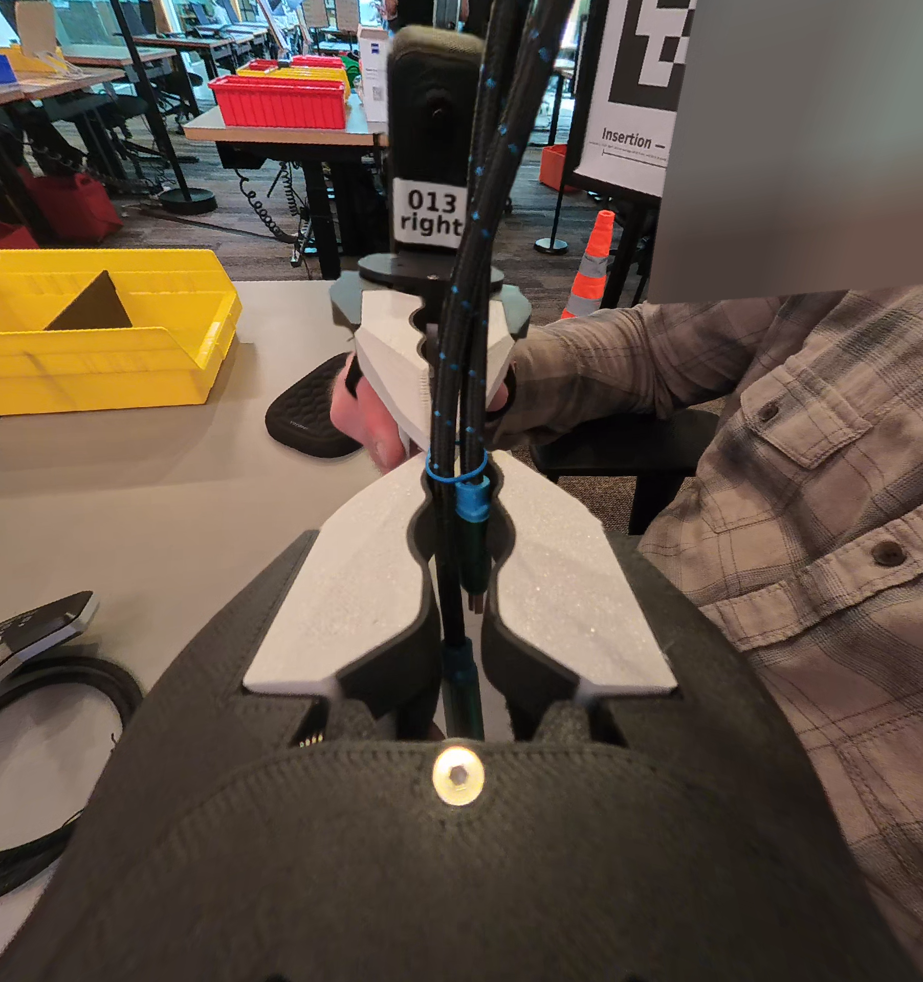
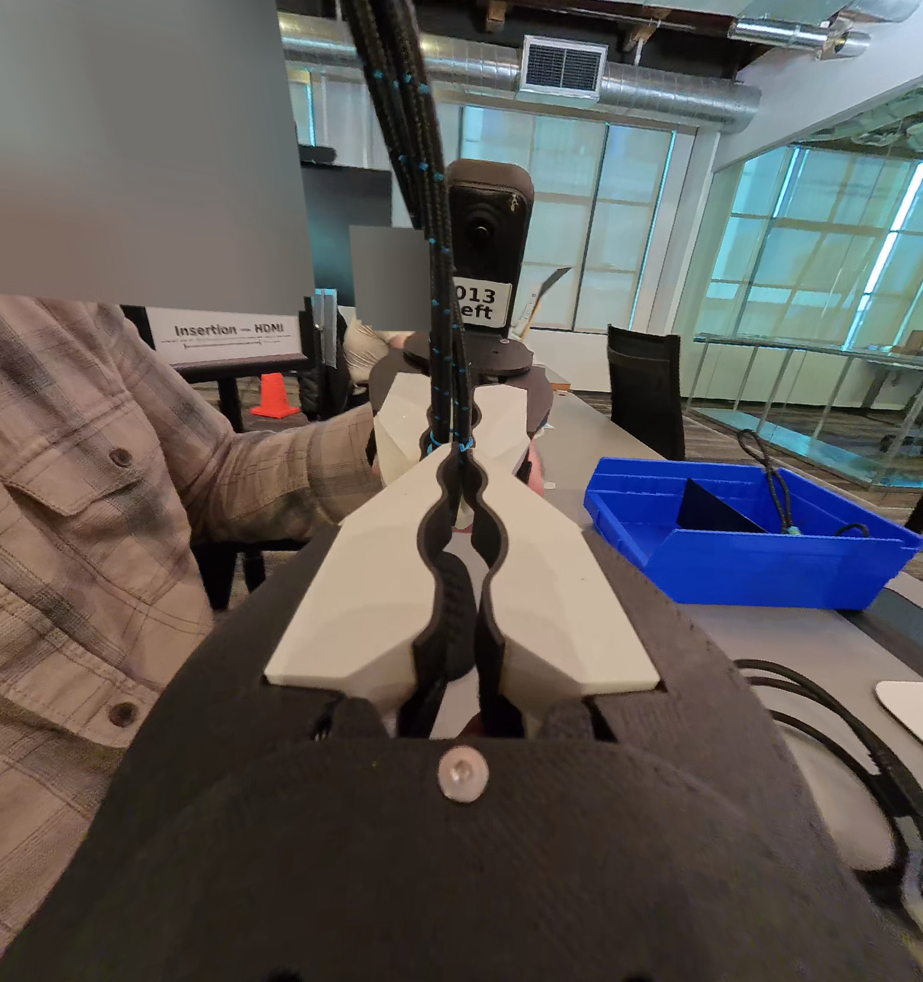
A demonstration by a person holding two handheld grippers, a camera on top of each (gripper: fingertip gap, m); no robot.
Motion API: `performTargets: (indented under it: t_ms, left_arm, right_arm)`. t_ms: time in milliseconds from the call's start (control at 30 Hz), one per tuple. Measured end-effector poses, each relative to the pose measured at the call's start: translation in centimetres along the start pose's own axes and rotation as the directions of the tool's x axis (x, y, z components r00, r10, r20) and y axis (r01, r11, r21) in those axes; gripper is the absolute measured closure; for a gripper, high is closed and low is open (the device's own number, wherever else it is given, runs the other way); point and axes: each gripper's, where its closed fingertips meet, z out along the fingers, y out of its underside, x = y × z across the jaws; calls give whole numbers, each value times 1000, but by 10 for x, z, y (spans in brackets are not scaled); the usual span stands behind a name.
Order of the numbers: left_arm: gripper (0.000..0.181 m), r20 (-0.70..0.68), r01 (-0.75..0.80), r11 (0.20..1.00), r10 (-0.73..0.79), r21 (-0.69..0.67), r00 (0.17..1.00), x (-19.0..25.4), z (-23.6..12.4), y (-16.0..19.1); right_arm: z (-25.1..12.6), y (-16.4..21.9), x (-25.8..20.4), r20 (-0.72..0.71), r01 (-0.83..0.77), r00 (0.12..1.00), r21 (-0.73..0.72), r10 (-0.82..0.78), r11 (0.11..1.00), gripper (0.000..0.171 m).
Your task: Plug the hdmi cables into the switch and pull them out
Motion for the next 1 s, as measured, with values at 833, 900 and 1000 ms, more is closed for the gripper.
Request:
performTargets:
  t_ms: [833, 900, 1000]
  left_arm:
    - [149, -68, 133, 991, -131, 26, 989, -2, 10, 8]
    - [148, -68, 127, 992, -126, 14, 990, -1, 10, 10]
    - [143, -66, 125, 992, -125, -12, 990, 0, 12, 13]
  right_arm:
    - [-13, 2, 25, -239, 168, 951, -128, -195, 977, 171]
    - [-13, 4, 27, -251, 170, 947, -137, -201, 976, 171]
    - [-13, 5, 29, -266, 176, 941, -147, -210, 973, 171]
